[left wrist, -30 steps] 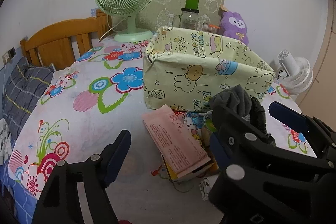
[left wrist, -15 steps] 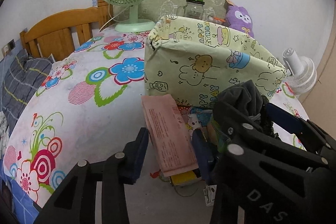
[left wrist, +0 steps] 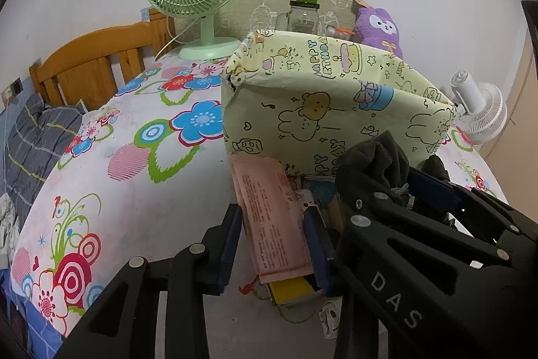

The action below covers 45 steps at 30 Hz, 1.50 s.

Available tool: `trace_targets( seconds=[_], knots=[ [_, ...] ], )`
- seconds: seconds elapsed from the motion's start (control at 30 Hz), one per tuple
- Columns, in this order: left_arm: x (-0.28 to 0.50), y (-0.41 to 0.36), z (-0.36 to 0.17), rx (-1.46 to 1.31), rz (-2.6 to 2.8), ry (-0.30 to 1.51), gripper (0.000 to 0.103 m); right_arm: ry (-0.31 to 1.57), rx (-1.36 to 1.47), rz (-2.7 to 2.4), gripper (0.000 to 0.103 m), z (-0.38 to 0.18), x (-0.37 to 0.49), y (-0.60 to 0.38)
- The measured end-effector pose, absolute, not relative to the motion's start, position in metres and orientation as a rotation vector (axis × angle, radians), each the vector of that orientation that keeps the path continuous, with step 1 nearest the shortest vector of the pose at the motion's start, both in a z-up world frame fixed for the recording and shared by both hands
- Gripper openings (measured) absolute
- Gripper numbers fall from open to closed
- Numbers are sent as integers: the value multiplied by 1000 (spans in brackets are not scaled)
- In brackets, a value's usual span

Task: Organize soft objects
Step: 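Grasp the gray knit glove with the right gripper while the left gripper approaches the pink package, then grasp and lift the pink package with the left gripper while the right gripper holds the glove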

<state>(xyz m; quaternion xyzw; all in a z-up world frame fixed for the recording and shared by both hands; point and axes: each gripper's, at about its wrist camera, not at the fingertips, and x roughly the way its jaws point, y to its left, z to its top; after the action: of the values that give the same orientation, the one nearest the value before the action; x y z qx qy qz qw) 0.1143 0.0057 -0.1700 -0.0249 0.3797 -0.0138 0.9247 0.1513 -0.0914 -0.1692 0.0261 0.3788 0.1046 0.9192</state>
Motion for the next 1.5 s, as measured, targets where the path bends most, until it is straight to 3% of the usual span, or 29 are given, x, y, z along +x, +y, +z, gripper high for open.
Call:
trace_targets(
  seconds=[0.13, 0.4, 0.57, 0.63, 0.87, 1.5],
  knots=[
    [114, 4, -168, -46, -33, 778, 35, 775, 61, 212, 48, -168, 150, -92],
    [113, 3, -165, -46, -43, 772, 28, 771, 72, 212, 45, -163, 146, -94],
    [111, 3, -167, -43, -36, 774, 32, 779, 73, 217, 45, -165, 145, -93],
    [113, 3, -168, -46, -35, 784, 40, 781, 74, 218, 45, -165, 145, -94],
    [121, 1, -173, -39, -36, 804, 46, 788, 91, 213, 45, -168, 147, -99],
    [114, 2, -159, -29, -15, 764, 39, 770, 105, 223, 45, -157, 141, -100]
  ],
)
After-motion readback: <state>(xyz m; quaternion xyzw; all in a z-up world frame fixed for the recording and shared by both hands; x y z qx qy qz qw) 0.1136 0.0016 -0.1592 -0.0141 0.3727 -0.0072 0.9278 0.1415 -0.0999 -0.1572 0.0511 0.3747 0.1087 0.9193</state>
